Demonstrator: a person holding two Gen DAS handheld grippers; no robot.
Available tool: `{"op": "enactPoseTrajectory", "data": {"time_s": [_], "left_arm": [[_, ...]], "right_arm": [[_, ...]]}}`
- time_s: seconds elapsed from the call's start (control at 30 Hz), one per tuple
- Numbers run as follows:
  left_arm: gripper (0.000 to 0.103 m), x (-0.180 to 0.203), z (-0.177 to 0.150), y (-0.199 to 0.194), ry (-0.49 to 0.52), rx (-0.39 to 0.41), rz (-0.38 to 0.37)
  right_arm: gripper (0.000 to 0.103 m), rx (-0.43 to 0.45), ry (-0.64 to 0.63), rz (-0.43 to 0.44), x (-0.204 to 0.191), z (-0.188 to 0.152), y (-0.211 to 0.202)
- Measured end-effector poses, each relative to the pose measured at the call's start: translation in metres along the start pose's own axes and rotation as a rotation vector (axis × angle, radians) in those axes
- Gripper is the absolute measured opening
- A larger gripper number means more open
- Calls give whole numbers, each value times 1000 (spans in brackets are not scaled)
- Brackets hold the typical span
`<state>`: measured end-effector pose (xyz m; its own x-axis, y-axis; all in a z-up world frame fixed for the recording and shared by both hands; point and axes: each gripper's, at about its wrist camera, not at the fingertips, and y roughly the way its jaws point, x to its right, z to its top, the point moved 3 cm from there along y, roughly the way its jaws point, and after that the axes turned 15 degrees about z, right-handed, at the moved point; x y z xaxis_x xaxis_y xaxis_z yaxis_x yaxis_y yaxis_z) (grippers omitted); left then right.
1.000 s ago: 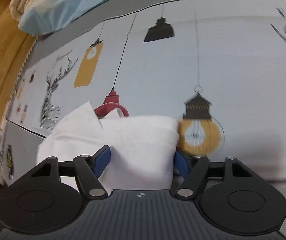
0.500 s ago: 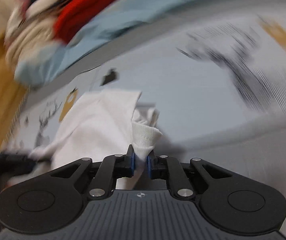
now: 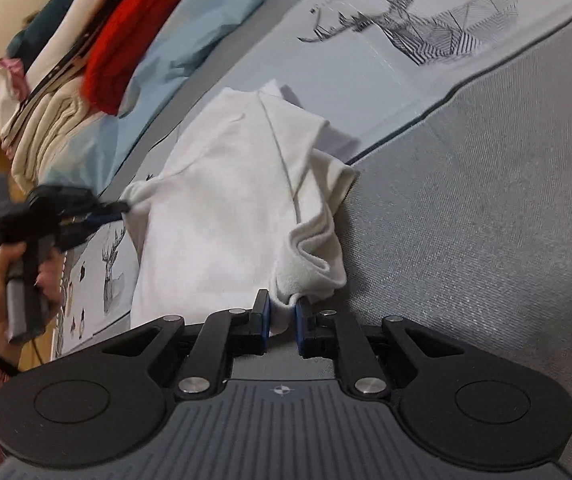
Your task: Fold small clothes
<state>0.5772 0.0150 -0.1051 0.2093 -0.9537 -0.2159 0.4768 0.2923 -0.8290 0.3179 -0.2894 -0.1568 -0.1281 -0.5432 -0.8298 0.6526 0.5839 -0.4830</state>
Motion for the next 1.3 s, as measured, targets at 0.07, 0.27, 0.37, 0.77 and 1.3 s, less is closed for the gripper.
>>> {"op": "enactPoseTrajectory", "data": {"time_s": [0.07, 0.27, 0.37, 0.77, 1.3], "left_arm": [[6, -15, 0, 8, -23, -17, 35], [56, -41, -42, -20, -48, -38, -113], [66, -45, -91, -55, -28, 5, -176], [84, -62, -188, -62, 22, -34, -35], [102, -64, -319, -205, 8, 214, -56]], "right_arm": [[19, 0, -18, -25, 0, 1, 5], [53, 52, -84, -147, -8, 8, -13], [53, 128, -236, -194, -24, 17, -32], [22, -132, -698, -305, -47, -33, 22], [80, 111, -779, -290, -88, -172, -86]]}}
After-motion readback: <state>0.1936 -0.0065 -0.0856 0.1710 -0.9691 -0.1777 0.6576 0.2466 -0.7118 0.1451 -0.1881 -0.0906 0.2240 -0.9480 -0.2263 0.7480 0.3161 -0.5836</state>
